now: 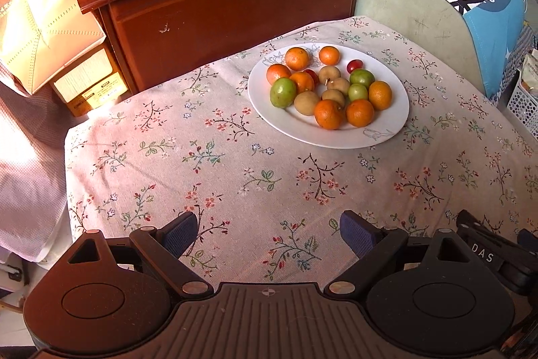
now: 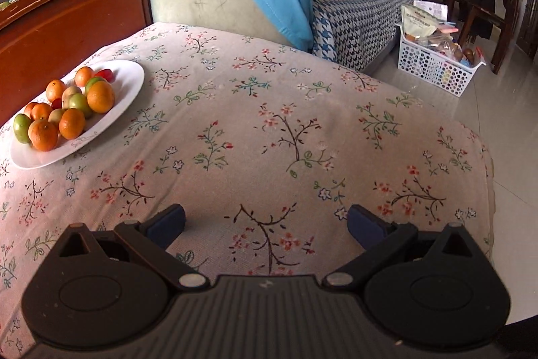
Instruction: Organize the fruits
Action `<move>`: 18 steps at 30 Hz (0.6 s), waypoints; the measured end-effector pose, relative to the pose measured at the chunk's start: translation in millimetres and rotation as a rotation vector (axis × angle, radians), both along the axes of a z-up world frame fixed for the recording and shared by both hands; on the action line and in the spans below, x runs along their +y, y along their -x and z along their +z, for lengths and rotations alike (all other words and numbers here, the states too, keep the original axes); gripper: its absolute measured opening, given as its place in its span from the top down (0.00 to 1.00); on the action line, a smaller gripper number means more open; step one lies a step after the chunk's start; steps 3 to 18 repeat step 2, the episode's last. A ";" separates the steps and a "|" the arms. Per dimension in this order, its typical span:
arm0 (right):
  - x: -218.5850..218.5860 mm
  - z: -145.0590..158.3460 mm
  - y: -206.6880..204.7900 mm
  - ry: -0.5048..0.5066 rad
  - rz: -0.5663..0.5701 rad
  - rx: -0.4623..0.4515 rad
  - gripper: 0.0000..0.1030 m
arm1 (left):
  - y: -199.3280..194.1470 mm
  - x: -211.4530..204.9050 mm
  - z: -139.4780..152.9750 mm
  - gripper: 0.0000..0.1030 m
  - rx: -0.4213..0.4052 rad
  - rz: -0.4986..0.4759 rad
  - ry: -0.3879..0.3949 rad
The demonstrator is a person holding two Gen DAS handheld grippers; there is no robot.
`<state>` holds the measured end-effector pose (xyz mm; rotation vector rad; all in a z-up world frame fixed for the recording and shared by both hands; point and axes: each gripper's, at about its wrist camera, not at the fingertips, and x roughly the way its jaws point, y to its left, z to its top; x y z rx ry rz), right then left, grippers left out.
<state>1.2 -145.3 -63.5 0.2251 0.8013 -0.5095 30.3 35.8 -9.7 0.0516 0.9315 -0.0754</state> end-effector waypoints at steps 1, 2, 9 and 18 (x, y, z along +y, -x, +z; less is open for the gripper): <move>4.7 -1.7 1.1 0.008 0.017 -0.017 0.01 | 0.2 0.5 0.4 0.10 -0.002 0.001 0.001; 9.1 -3.1 1.1 0.026 0.025 -0.028 0.01 | 0.5 1.4 0.7 0.10 -0.003 0.002 0.002; 9.1 -3.1 1.1 0.026 0.025 -0.028 0.01 | 0.5 1.4 0.7 0.10 -0.003 0.002 0.002; 9.1 -3.1 1.1 0.026 0.025 -0.028 0.01 | 0.5 1.4 0.7 0.10 -0.003 0.002 0.002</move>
